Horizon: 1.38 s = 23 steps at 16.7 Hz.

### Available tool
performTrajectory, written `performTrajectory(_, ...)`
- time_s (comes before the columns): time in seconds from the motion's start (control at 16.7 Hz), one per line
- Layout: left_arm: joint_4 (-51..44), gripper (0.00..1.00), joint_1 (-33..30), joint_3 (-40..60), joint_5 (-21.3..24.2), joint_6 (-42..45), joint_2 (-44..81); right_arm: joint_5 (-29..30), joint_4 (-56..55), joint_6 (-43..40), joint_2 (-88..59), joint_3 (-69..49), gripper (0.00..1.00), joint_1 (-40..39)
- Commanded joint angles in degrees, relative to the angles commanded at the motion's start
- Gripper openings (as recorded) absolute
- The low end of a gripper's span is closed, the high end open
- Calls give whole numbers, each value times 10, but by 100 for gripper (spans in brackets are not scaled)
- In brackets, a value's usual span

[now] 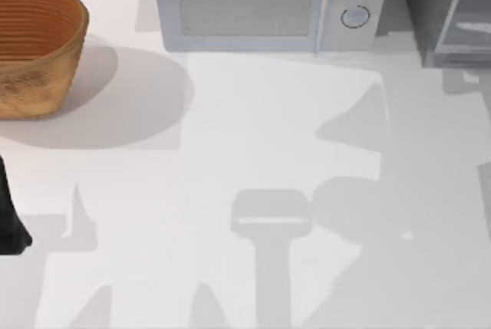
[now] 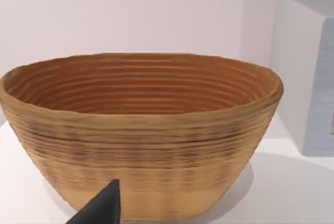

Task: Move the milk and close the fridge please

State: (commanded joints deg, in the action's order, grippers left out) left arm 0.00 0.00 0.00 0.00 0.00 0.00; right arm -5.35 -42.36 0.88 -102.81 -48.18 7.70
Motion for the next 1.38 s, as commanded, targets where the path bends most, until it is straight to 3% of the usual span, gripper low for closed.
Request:
performTrajectory(0.42, 0, 100, 0, 0, 0, 0, 0, 23, 116, -9, 473, 142, 100, -22)
performTrajectory(0.78, 0, 100, 0, 0, 0, 0, 0, 58, 287, -14, 842, 332, 100, -32)
performTrajectory(1.08, 0, 100, 0, 0, 0, 0, 0, 59, 406, -12, 1002, 462, 100, -64)
performTrajectory(1.38, 0, 100, 0, 0, 0, 0, 0, 54, 424, -9, 1028, 482, 100, -77)
